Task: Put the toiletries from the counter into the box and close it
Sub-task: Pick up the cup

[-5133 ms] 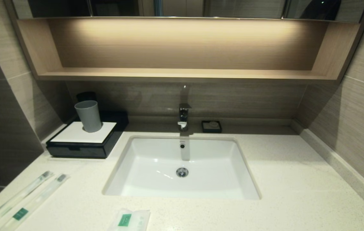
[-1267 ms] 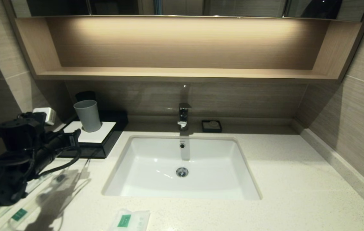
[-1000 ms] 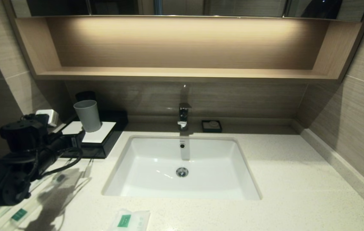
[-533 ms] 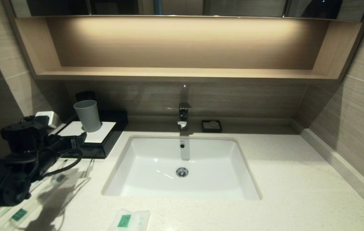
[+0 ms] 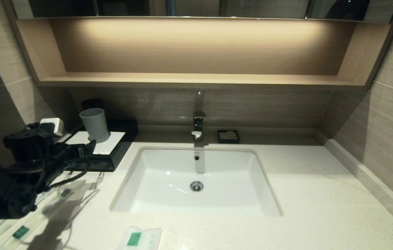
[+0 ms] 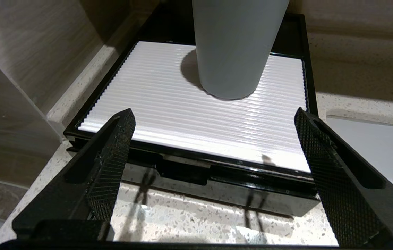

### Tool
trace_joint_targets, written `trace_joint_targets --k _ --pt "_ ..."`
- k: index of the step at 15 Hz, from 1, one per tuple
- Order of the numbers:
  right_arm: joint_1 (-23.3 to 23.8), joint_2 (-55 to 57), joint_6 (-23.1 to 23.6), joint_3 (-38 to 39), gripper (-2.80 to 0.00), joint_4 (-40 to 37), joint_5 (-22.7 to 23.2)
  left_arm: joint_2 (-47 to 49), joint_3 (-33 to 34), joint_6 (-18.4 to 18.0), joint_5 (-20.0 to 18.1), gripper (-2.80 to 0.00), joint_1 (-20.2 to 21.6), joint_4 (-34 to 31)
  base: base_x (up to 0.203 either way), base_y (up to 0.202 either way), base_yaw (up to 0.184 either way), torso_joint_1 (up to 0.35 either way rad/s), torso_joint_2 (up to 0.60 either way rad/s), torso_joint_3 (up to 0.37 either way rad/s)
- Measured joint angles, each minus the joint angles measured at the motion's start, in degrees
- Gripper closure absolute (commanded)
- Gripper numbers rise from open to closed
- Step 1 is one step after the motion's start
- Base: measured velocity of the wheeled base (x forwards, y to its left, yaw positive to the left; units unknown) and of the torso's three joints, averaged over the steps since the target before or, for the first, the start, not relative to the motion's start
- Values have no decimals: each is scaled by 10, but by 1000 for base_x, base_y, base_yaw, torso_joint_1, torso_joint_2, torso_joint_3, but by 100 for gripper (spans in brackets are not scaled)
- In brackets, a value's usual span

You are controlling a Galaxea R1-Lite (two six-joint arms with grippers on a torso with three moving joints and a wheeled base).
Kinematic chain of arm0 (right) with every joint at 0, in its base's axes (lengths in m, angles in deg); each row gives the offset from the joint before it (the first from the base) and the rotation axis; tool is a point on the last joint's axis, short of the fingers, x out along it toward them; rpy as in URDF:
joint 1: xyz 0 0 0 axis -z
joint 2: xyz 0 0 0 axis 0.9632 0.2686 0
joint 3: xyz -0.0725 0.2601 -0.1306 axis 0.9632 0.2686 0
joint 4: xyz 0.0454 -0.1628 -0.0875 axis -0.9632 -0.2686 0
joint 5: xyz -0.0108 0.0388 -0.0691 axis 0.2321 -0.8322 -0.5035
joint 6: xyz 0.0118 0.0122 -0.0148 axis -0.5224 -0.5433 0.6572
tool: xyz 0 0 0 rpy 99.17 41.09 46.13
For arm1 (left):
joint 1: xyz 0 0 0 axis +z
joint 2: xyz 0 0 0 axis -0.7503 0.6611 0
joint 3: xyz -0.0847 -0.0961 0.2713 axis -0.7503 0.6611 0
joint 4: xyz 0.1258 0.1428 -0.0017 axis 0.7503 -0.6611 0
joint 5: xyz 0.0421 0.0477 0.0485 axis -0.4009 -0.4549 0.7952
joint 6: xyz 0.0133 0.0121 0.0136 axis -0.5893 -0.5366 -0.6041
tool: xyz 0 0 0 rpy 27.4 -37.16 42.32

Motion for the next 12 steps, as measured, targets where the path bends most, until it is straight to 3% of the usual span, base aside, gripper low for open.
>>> trace_joint_targets --k 12 --pt "0 0 0 0 0 0 0 75 -86 2 0 -280 -1 2 0 0 0 0 0 0"
